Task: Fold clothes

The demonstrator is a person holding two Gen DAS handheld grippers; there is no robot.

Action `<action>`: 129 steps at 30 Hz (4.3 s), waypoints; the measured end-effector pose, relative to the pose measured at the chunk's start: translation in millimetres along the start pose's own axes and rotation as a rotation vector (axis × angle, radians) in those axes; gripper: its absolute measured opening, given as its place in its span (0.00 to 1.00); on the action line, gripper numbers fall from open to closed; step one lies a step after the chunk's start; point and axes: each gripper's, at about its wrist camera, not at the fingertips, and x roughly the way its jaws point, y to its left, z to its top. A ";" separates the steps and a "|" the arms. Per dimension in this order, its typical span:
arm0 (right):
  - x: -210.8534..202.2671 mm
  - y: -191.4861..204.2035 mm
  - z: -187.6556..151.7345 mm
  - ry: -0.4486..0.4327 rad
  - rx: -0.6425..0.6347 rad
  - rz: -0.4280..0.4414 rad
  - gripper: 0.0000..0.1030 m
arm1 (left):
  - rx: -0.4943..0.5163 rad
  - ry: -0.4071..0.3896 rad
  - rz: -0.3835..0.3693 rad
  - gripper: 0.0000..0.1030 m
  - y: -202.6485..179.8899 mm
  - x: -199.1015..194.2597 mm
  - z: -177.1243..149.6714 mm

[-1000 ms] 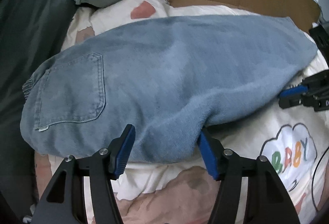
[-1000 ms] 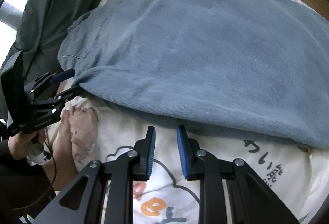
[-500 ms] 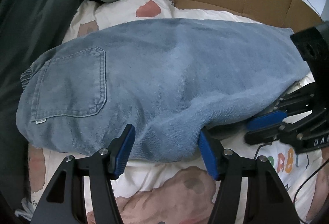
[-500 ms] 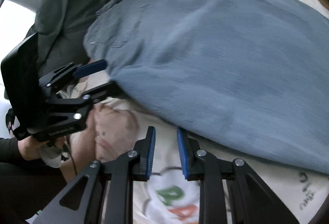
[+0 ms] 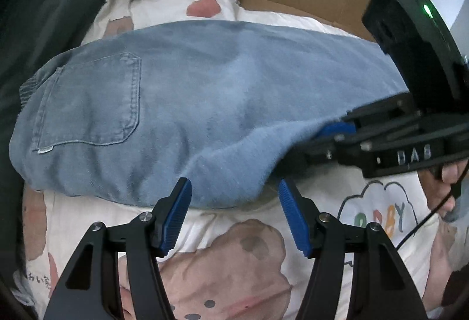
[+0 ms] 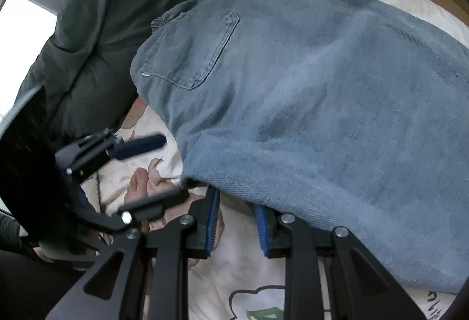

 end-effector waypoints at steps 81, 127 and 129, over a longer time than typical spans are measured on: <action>-259.9 -277.1 -210.2 -0.490 0.784 -0.225 0.53 | -0.502 0.079 -0.090 0.16 47.0 -11.9 21.1; -318.6 -339.3 -206.0 -0.685 0.811 -0.454 0.44 | -0.542 0.092 -0.110 0.16 50.0 0.7 17.8; -317.6 -344.6 -200.9 -0.680 0.816 -0.458 0.44 | -0.545 0.093 -0.112 0.16 50.5 1.4 16.8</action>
